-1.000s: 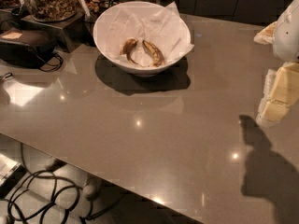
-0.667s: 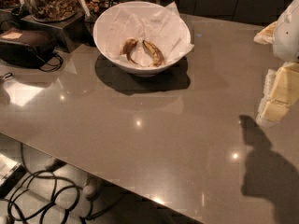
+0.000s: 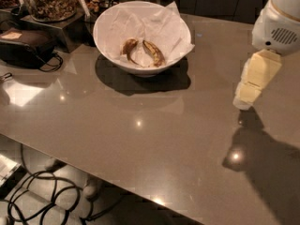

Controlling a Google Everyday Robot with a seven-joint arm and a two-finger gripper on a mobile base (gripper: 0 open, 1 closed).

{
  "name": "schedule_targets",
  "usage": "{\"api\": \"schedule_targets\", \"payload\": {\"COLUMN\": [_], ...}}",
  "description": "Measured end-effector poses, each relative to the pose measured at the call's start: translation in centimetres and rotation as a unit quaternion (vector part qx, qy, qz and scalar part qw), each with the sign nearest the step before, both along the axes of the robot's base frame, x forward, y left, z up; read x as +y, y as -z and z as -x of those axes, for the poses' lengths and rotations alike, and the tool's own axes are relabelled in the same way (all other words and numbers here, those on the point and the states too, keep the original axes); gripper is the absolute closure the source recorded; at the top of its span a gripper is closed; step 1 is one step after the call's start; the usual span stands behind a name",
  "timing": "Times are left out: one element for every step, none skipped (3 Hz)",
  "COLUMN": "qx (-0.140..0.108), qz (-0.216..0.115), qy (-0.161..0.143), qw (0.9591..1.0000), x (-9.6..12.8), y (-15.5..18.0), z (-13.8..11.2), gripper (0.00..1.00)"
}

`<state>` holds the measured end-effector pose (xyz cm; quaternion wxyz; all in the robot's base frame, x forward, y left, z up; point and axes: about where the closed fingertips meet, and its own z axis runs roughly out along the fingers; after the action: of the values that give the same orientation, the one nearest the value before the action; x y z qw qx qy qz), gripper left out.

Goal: Pick banana from white bowl

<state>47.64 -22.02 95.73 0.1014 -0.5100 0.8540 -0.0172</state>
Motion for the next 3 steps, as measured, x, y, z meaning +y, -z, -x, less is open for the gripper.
{"api": "schedule_targets", "payload": {"qx": [0.041,0.028,0.026], "qz": [-0.022,-0.030,-0.064], "qy": [0.076,0.088,0.108], "qw": [0.9960,0.9953,0.9918], "x": [0.0,0.1,1.2], "y": [2.0,2.2,2.4], "z": [-4.4,-5.8,-7.5], "gripper": [0.00,0.00,0.00]}}
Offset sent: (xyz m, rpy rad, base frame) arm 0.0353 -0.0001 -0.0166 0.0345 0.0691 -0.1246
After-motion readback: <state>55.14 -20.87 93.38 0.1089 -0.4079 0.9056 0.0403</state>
